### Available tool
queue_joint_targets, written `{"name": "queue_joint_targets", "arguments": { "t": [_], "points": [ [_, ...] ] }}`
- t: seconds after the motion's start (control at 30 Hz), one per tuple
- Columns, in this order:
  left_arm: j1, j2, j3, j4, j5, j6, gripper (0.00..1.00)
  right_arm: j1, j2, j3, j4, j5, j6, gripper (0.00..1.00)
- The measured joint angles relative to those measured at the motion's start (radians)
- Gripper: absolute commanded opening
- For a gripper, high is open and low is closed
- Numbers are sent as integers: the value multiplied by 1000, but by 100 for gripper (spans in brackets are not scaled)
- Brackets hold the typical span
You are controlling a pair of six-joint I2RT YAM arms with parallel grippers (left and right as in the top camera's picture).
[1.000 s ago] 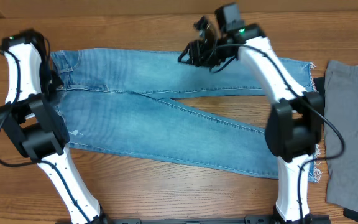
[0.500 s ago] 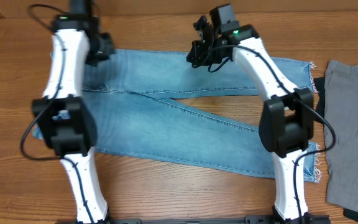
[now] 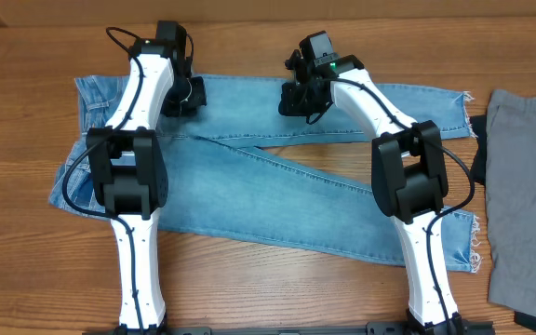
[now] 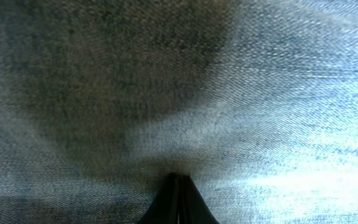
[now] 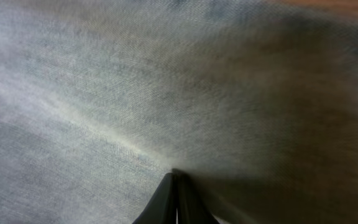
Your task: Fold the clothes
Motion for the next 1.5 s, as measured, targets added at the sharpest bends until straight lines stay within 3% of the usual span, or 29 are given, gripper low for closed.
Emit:
{"name": "queue_joint_targets", "arguments": {
  "t": [0.33,0.8,1.17,1.27,1.5],
  "points": [
    [-15,0,2,-21,-72,28,4,-50,-3,24,-98,87,0,4],
    [-17,0,2,-23,-92,31,4,-483,-8,29,-175,90,4,4],
    [23,0,5,-26,-117,31,4,-699,-10,63,-243,192,4,6],
    [37,0,5,-24,-164,31,8,-739,-2,93,-282,249,4,10],
    [76,58,171,-167,-321,46,17,-761,32,328,-406,258,0,40]
  ]
}}
